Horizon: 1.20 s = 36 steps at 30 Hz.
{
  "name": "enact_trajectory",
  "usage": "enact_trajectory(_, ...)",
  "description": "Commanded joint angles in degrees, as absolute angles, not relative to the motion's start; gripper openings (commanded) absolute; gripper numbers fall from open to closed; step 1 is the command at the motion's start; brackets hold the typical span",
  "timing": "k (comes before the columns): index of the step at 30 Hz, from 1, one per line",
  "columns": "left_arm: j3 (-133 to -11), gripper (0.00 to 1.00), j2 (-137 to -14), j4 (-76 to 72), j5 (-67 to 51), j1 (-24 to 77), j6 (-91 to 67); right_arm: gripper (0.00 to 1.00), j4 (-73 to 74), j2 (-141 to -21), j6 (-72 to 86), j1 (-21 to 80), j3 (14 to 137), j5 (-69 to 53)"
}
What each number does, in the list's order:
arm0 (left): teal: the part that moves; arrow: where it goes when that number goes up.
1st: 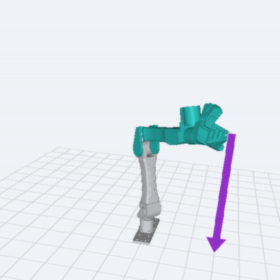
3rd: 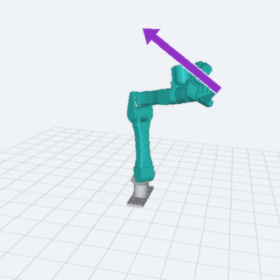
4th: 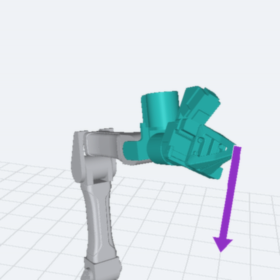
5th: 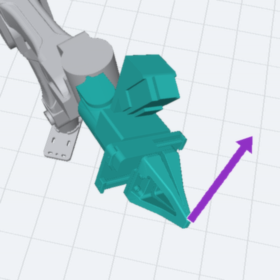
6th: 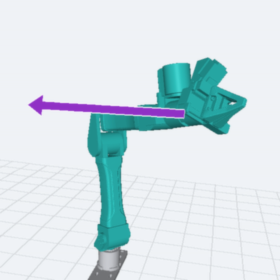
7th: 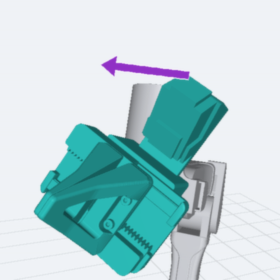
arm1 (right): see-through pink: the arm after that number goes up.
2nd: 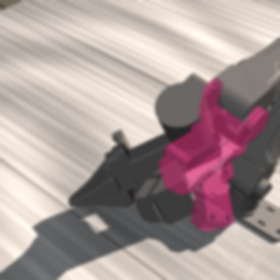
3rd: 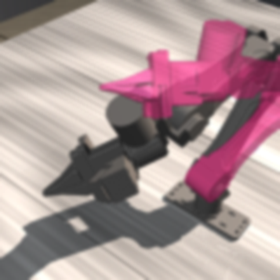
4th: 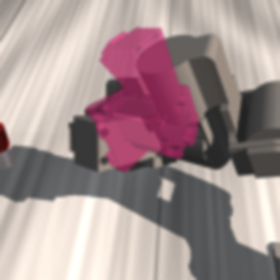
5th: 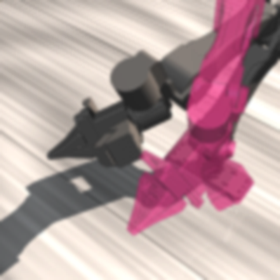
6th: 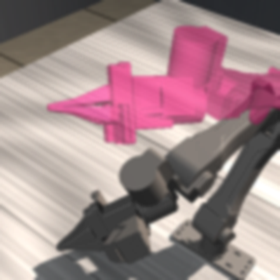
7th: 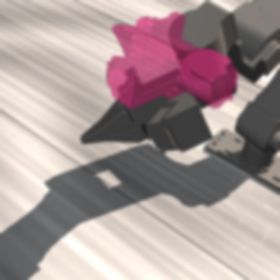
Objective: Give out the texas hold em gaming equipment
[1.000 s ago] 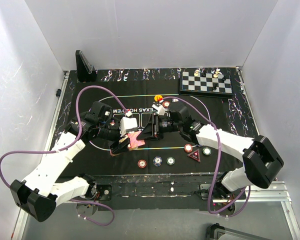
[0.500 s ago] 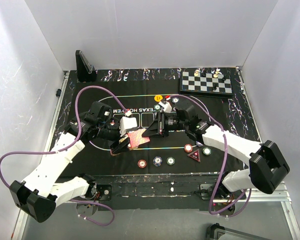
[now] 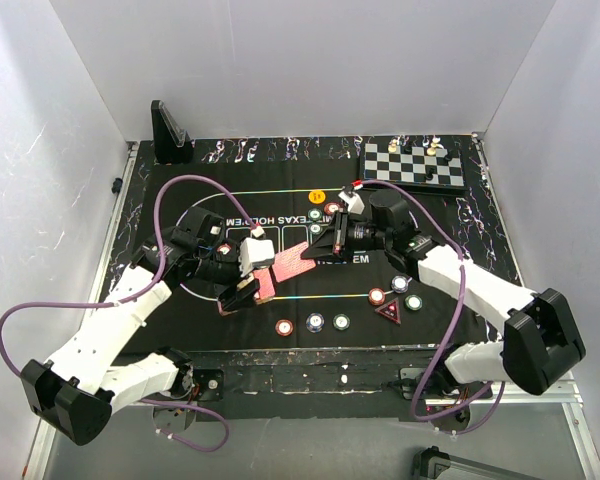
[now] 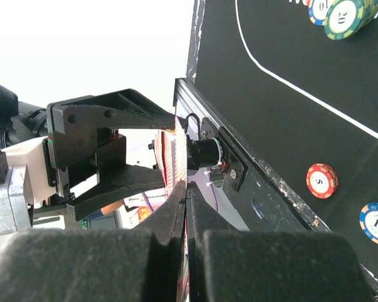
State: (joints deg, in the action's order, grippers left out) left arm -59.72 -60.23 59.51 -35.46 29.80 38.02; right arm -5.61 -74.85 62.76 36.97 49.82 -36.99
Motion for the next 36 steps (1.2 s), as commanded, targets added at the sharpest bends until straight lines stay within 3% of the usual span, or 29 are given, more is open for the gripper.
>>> enact_trajectory(1,-59.85,0.37,-58.89,61.08,-34.46,30.06,39.11,0.01,-5.36,-76.72,60.73,35.34,53.26,-39.64)
enact_trajectory(9,-61.61,0.33,-56.87,64.51,-33.48,30.06,38.59,0.01,-6.24,-93.04,57.22,33.66,65.28,-41.92)
enact_trajectory(18,-64.43,0.29,-56.34,66.45,-33.84,30.06,36.65,0.01,-3.88,-123.45,58.18,36.91,95.85,-42.45)
enact_trajectory(23,-64.60,0.25,-55.63,67.06,-33.75,30.06,36.21,0.01,-2.11,-134.02,60.20,40.25,106.86,-41.58)
enact_trajectory(29,-64.86,0.24,-55.81,67.41,-33.66,30.06,36.30,0.01,-3.43,-137.73,63.02,44.20,108.99,-40.52)
enact_trajectory(36,-64.95,0.23,-56.16,66.80,-33.75,30.06,36.30,0.01,-4.57,-134.74,62.05,47.02,101.08,-37.62)
